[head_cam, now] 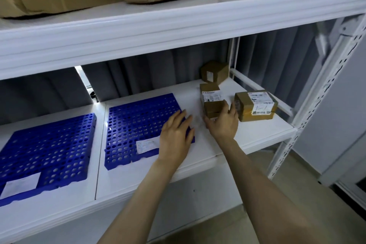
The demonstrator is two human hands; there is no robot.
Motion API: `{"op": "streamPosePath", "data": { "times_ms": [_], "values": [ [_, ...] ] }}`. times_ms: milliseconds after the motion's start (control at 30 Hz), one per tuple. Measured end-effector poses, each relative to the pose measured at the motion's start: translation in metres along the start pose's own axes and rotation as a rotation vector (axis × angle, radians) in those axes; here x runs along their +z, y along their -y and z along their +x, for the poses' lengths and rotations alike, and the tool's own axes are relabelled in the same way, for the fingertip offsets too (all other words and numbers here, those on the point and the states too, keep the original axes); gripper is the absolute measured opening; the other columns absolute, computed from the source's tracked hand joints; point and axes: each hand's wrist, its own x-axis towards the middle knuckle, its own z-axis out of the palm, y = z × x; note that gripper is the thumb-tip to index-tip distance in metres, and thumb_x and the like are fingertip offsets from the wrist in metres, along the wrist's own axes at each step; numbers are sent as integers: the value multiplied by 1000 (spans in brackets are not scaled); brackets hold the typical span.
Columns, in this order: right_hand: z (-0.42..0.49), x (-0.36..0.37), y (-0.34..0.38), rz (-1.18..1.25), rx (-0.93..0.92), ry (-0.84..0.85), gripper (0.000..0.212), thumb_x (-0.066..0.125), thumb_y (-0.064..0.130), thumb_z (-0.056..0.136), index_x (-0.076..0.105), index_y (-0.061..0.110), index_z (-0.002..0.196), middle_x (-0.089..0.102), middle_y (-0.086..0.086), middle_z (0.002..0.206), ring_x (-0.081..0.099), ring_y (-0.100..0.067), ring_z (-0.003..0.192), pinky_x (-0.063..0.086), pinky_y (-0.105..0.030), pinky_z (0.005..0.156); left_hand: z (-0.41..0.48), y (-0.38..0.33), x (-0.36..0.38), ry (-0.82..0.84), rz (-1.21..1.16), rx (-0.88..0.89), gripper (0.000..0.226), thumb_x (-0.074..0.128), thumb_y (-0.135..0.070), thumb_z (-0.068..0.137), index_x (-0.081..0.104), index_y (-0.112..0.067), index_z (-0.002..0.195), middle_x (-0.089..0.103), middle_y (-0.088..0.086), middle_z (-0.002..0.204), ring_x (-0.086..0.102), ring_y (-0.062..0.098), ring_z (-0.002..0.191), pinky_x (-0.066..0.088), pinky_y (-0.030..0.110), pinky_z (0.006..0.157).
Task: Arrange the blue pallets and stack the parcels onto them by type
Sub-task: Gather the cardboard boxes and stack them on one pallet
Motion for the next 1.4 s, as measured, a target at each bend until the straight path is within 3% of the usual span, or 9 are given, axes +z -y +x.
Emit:
{"op": "streamPosePath", "data": {
  "times_ms": [433, 567, 700, 833, 933, 1067, 1167, 1300, 1400],
  "values": [
    [7, 23, -6, 187, 113, -43, 77, 75, 36, 78, 35, 6, 136, 43, -21, 133, 48, -40, 117, 47, -47, 89, -9, 17, -6, 57, -57, -133, 32, 62, -23, 86, 70, -7, 113, 62, 14, 128, 56, 33, 118, 45, 42, 99],
    [-6, 18, -6, 246, 127, -87, 78, 77, 34, 75, 36, 6, 135, 45, -19, 131, 50, -38, 115, 48, -46, 87, -9, 13, -8, 137, -199, -311, 9, 69, -16, 87, 74, -9, 89, 62, 8, 126, 52, 27, 119, 42, 32, 98],
    [-29, 9, -6, 357, 99, -169, 80, 80, 33, 72, 38, 6, 135, 48, -16, 129, 51, -34, 115, 48, -43, 87, 1, 2, -6, 189, -394, -492, 29, 73, -25, 84, 55, -21, 61, 65, 3, 114, 56, 17, 107, 42, 28, 89],
    [-54, -9, -4, 468, 46, -225, 83, 83, 33, 70, 38, 7, 136, 49, -12, 130, 51, -28, 119, 46, -35, 90, 21, -26, 1, 268, -744, -760, 24, 68, -34, 87, 60, -13, 94, 64, 1, 99, 61, 19, 96, 47, 13, 77],
    [-73, -22, -7, 502, -33, -254, 87, 85, 32, 68, 37, 8, 136, 50, -9, 130, 50, -21, 119, 44, -25, 91, 33, -48, 7, 399, -999, -933, 61, 64, -52, 84, 50, -10, 126, 61, 8, 118, 61, 22, 105, 53, 36, 91],
    [-89, -39, -21, 538, -103, -207, 87, 85, 33, 65, 36, 15, 135, 49, -3, 129, 52, -14, 117, 47, -24, 92, 30, -68, 13, 409, -1142, -940, 10, 67, -26, 89, 58, -25, 93, 67, -3, 92, 65, 10, 85, 55, 31, 83],
    [-93, -53, -33, 598, -137, -114, 79, 76, 45, 69, 36, 22, 133, 50, 5, 128, 53, -9, 117, 51, -26, 92, 22, -69, 17, 378, -1137, -968, 27, 70, -31, 85, 60, -20, 108, 68, 5, 105, 67, 19, 94, 55, 37, 89],
    [-94, -67, -35, 694, -84, -55, 60, 66, 44, 78, 41, 23, 128, 53, 10, 122, 55, -8, 113, 47, -14, 89, 13, -64, 11, 387, -1086, -958, 38, 66, -37, 87, 59, -16, 118, 69, 6, 110, 67, 20, 95, 55, 36, 88],
    [-93, -65, -24, 798, -15, -5, 58, 64, 46, 82, 43, 22, 130, 55, 4, 127, 55, -11, 114, 51, -25, 90, 6, -56, -2, 370, -1069, -972, 43, 66, -35, 87, 57, -13, 123, 70, 8, 109, 68, 19, 91, 56, 31, 80]
  ]
}}
